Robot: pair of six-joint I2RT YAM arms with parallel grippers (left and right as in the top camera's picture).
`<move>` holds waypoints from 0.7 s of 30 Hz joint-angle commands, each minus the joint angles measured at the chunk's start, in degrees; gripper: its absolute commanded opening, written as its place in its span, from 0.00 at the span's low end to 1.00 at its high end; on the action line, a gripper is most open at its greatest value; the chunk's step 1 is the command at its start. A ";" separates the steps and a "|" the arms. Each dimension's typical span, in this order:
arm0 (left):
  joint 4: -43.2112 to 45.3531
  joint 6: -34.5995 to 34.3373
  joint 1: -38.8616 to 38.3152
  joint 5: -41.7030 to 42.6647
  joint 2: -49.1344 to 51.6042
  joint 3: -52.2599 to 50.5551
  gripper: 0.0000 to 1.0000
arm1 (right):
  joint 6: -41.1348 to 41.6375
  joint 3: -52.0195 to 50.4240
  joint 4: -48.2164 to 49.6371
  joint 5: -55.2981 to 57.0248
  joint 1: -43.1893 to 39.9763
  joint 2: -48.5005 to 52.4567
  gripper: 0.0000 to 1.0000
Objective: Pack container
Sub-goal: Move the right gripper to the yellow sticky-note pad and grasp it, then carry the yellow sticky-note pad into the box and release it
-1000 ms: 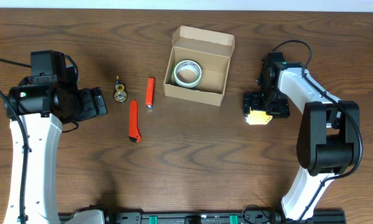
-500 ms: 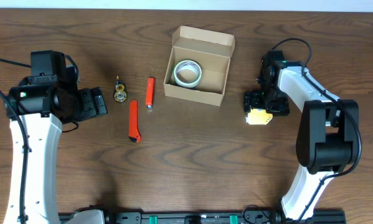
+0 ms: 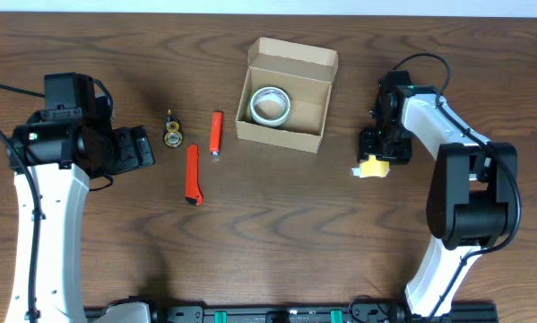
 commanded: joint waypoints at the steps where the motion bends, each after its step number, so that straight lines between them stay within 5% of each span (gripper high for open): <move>1: -0.22 0.31 0.09 0.15 0.31 1.18 0.95 | -0.42 -2.40 0.92 -2.08 0.02 5.29 0.61; 11: -0.22 0.31 0.09 0.15 0.31 1.18 0.96 | -0.74 2.95 -2.93 -4.76 0.13 4.57 0.59; 21: -0.22 0.31 0.09 0.15 0.31 1.18 0.95 | -1.97 20.81 -13.70 -4.94 1.11 0.72 0.60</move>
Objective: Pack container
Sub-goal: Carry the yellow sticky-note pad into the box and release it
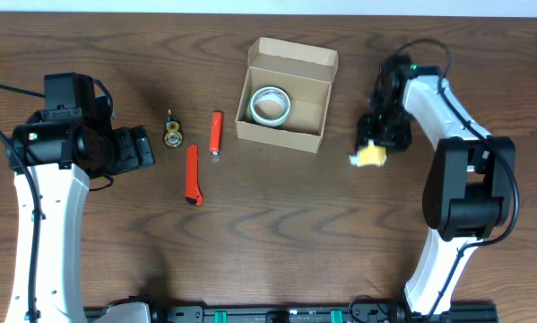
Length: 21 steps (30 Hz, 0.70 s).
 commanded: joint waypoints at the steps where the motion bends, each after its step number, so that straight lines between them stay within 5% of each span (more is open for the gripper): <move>1: -0.20 0.31 0.09 0.17 0.31 1.18 0.95 | -1.03 7.91 -2.78 -1.07 1.07 -2.58 0.60; 13: -0.20 0.31 0.09 0.17 0.31 1.18 0.96 | 1.33 34.12 -17.27 -0.83 10.25 -4.20 0.61; 21: -0.20 0.31 0.09 0.17 0.31 1.18 0.96 | 3.67 38.16 -15.54 7.50 21.24 -4.11 0.64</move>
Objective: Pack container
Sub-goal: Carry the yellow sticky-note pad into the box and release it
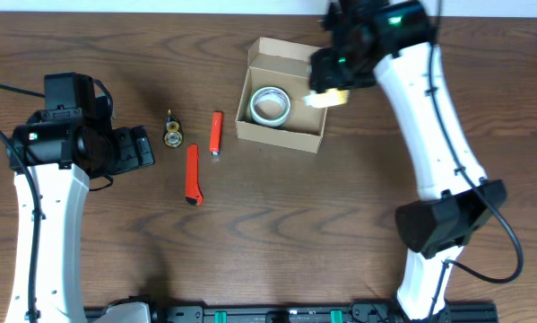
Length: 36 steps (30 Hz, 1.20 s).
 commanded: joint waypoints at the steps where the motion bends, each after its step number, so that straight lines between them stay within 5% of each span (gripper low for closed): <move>1: -0.20 0.31 0.09 0.15 0.31 1.18 0.96 | 2.16 0.98 1.40 7.48 4.98 -0.76 0.65; 16: -0.20 0.31 0.09 0.15 0.31 1.18 0.95 | 4.20 0.96 14.10 13.18 8.81 8.02 0.71; 36: -0.20 0.31 0.09 0.15 0.31 1.18 0.96 | 4.42 0.92 17.07 6.03 9.46 18.71 0.73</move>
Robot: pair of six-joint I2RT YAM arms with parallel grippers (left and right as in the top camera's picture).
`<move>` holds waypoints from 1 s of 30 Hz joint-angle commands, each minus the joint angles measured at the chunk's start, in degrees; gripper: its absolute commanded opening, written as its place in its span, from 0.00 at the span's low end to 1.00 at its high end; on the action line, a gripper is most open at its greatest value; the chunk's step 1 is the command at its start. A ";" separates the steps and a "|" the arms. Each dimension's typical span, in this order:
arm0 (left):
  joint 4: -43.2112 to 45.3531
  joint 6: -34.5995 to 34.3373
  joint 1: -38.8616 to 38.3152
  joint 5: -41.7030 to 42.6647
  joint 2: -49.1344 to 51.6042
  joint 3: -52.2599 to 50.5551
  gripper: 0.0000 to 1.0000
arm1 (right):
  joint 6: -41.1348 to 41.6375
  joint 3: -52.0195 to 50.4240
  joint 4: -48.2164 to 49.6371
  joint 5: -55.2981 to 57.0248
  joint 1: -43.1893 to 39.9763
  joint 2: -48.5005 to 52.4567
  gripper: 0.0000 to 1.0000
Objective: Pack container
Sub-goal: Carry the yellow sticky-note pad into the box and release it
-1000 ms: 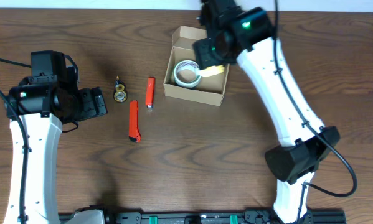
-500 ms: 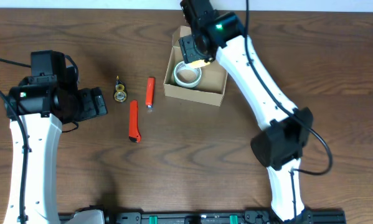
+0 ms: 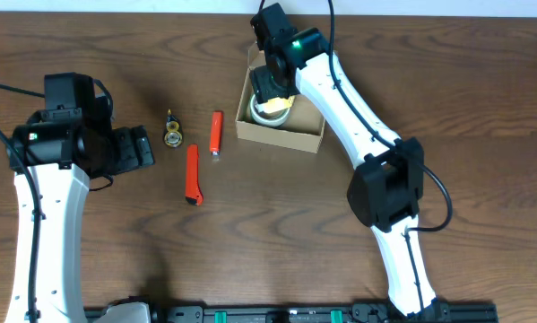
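An open cardboard box point(image 3: 281, 130) stands at the back middle of the table with a roll of white tape point(image 3: 266, 111) inside it. My right gripper point(image 3: 275, 96) reaches into the box from above, over the tape, shut on a yellow object point(image 3: 284, 102) that shows just under the fingers. Left of the box lie a short orange marker point(image 3: 216, 133), a longer orange utility knife point(image 3: 192, 174) and a small black-and-gold piece point(image 3: 171, 134). My left gripper point(image 3: 142, 148) hangs at the far left, apart from all of these; its jaws cannot be made out.
The right arm point(image 3: 358, 108) stretches diagonally from the front right across to the box. The left arm point(image 3: 44, 206) stands along the left edge. Bare brown wood lies right of the box and across the front.
My right gripper moved left from above the box's right rim to inside the box over the tape, still carrying the yellow object. The left arm stayed put.
My right gripper was down at the yellow object on the table right of the box. Then it held the object off the table, then over the box's right rim, and now inside the box above the tape. The left arm and orange tools never moved.
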 commanded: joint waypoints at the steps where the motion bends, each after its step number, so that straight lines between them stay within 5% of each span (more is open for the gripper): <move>1: -0.22 0.31 0.09 0.15 0.31 1.18 0.95 | 0.85 0.79 0.00 -1.31 0.70 1.22 0.73; 30: -0.22 0.31 0.09 0.15 0.31 1.18 0.95 | -0.48 0.96 -0.87 0.96 1.77 2.05 0.86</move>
